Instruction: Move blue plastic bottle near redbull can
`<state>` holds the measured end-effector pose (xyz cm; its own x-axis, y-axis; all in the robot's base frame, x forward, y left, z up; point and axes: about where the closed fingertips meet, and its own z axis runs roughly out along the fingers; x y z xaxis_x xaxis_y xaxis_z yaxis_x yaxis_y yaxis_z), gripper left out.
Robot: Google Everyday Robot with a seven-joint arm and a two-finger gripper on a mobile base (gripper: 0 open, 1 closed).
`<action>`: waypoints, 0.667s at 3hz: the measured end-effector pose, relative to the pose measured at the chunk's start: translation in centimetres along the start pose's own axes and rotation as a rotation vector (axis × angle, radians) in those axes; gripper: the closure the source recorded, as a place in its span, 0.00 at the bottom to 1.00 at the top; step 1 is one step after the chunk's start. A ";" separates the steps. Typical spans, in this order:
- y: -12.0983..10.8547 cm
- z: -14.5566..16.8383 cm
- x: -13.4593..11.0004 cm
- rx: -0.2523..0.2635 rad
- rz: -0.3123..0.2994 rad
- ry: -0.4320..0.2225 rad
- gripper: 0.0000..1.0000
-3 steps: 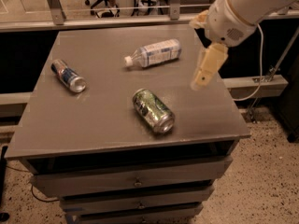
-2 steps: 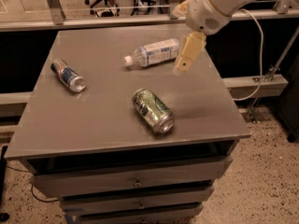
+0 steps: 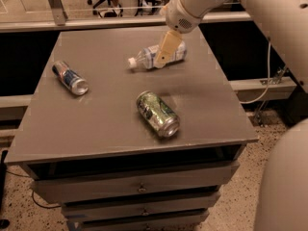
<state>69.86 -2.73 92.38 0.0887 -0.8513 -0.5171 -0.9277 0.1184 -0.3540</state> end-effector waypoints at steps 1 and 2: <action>-1.4 3.6 0.7 -0.021 0.046 0.026 0.00; -2.2 6.5 1.6 -0.050 0.072 0.059 0.00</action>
Offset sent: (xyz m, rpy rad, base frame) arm 0.0692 0.0197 -0.0736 -0.0618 0.1282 -0.0797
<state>74.37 -1.00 87.24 0.0009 -0.8705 -0.4922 -0.9478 0.1562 -0.2779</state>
